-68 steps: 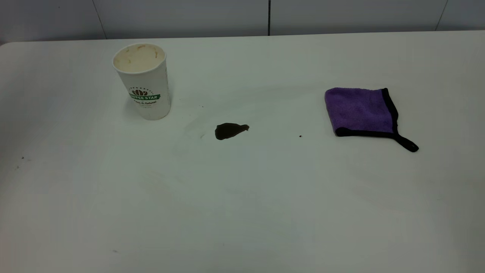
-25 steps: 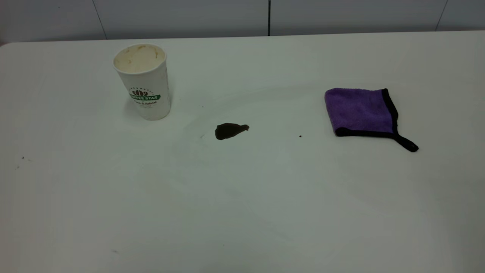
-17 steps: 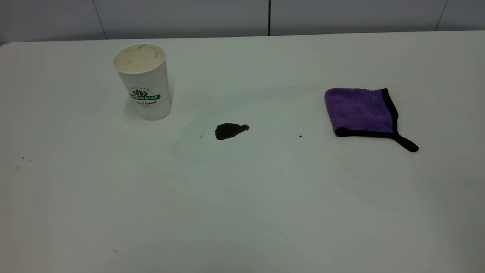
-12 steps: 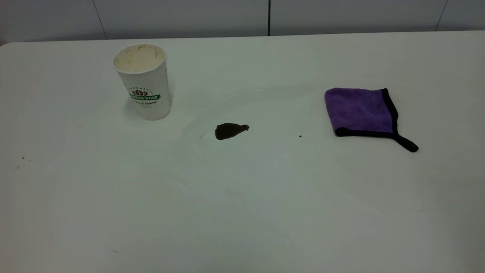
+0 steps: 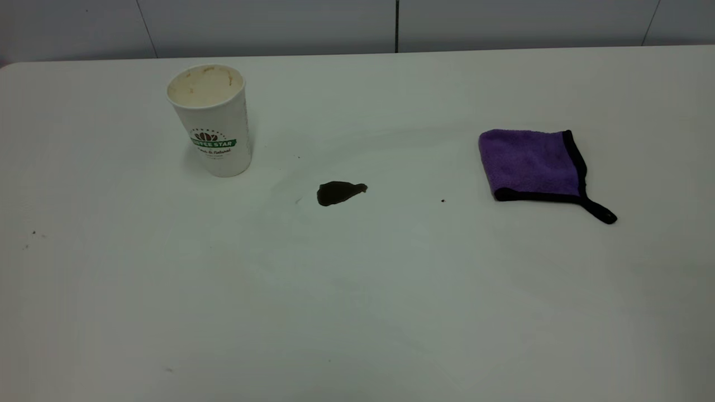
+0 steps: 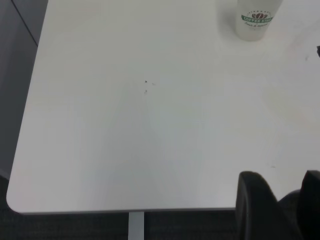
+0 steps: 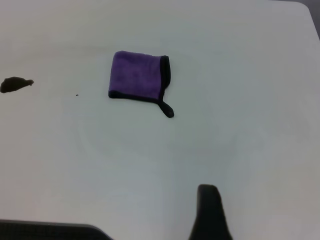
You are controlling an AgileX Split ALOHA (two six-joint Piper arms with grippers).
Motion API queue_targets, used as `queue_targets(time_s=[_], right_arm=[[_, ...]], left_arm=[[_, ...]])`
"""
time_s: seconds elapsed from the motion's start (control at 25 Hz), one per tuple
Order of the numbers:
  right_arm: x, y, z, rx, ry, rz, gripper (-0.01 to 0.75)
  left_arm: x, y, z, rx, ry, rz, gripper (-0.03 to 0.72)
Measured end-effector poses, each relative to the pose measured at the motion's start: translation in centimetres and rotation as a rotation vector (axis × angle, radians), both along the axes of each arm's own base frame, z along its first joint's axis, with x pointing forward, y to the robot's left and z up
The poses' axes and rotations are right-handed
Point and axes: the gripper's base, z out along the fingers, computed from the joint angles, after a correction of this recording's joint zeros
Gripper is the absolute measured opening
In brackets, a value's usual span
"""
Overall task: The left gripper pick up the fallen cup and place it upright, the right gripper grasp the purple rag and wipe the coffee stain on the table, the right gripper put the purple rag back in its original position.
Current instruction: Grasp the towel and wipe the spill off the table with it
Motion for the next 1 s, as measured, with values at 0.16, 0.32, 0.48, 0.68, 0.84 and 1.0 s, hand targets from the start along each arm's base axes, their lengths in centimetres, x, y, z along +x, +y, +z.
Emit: queue_targets(time_s=[0.16, 0.32, 0.48, 0.68, 0.84, 1.0], right_arm=[[0.0, 0.0, 0.0, 0.000, 0.000, 0.000, 0.586], [0.0, 0.0, 0.0, 0.000, 0.000, 0.000, 0.586], [0.5, -0.2, 0.4, -0.016, 0.053, -0.014, 0.586], [5.1, -0.3, 3.7, -0.038, 0.182, -0.027, 0.590], [12.4, -0.2, 5.1, -0.025, 0.300, -0.052, 0.602], [20.4, -0.2, 3.3, -0.045, 0.402, -0.056, 0.679]], left_arm=[[0.0, 0.0, 0.0, 0.000, 0.000, 0.000, 0.240], [0.0, 0.0, 0.0, 0.000, 0.000, 0.000, 0.240], [0.0, 0.0, 0.0, 0.000, 0.000, 0.000, 0.240], [0.0, 0.0, 0.0, -0.001, 0.000, 0.000, 0.240], [0.0, 0.0, 0.0, -0.001, 0.000, 0.000, 0.240], [0.0, 0.0, 0.0, -0.001, 0.000, 0.000, 0.240]])
